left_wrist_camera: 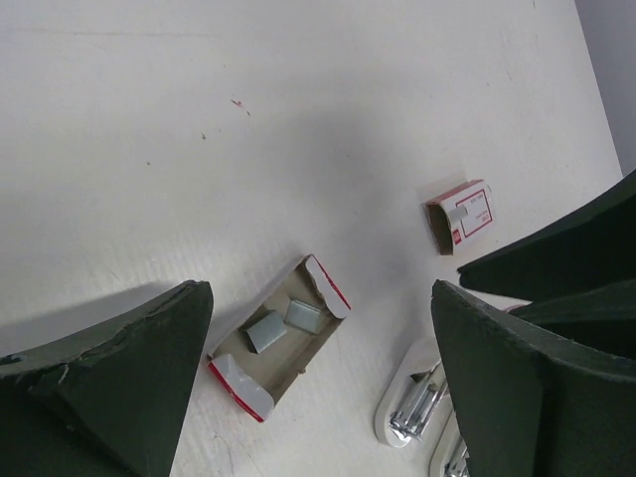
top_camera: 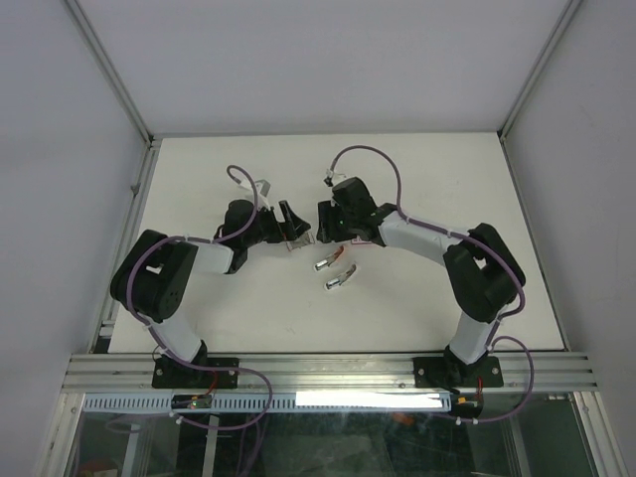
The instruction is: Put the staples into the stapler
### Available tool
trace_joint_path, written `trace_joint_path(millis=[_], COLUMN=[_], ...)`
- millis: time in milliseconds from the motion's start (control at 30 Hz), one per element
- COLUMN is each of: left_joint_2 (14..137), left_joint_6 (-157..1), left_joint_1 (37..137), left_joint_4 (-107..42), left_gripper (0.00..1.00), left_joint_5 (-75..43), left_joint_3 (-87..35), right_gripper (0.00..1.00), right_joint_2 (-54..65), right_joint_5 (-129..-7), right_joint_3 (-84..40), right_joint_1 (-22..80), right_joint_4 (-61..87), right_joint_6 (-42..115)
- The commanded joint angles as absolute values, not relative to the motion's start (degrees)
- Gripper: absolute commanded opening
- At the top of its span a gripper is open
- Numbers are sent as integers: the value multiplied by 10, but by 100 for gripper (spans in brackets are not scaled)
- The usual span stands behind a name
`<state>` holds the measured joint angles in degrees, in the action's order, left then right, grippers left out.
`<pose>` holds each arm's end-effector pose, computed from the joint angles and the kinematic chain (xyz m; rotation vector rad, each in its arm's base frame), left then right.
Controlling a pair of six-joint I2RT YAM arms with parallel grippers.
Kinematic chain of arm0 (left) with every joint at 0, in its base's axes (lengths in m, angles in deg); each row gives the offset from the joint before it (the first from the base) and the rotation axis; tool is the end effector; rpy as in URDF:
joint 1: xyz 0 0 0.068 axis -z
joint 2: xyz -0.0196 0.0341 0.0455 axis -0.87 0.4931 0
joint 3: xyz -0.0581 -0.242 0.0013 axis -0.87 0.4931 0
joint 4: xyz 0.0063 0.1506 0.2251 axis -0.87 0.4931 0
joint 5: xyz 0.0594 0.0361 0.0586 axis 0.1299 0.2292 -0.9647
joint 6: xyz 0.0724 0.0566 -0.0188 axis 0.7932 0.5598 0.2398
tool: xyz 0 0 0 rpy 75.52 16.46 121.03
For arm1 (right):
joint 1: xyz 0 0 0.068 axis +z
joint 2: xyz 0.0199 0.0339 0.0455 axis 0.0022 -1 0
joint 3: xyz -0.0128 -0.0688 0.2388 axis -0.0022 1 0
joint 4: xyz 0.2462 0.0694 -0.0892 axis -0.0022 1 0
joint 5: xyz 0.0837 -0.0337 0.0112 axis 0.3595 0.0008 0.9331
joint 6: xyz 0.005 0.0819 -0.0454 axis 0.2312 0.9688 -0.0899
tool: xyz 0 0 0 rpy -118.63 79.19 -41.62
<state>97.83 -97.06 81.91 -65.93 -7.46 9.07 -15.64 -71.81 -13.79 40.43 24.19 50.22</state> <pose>0.3351 -0.1583 0.0894 0.0314 2.1094 -0.8602 0.3178 0.2793 0.1338 -0.4663 2.4252 0.5599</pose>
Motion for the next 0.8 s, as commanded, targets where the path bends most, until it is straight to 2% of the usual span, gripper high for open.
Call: trace_joint_path(millis=[0,600,767], left_joint_2=[973,931,909], left_joint_6=[-974,-1013,-1023], left_joint_1=[833,908,927], left_joint_4=[-676,-661,-626], left_gripper=[95,96,96], left_joint_5=[-45,-26,-95], left_joint_3=[92,145,152], right_gripper=[48,45,44], right_joint_2=[-85,-37,-23], right_joint_5=[-720,-760,-763], right_joint_3=[-120,-83,-71], right_joint_1=[386,372,372], right_joint_4=[202,223,224], right_joint_6=[516,513,516])
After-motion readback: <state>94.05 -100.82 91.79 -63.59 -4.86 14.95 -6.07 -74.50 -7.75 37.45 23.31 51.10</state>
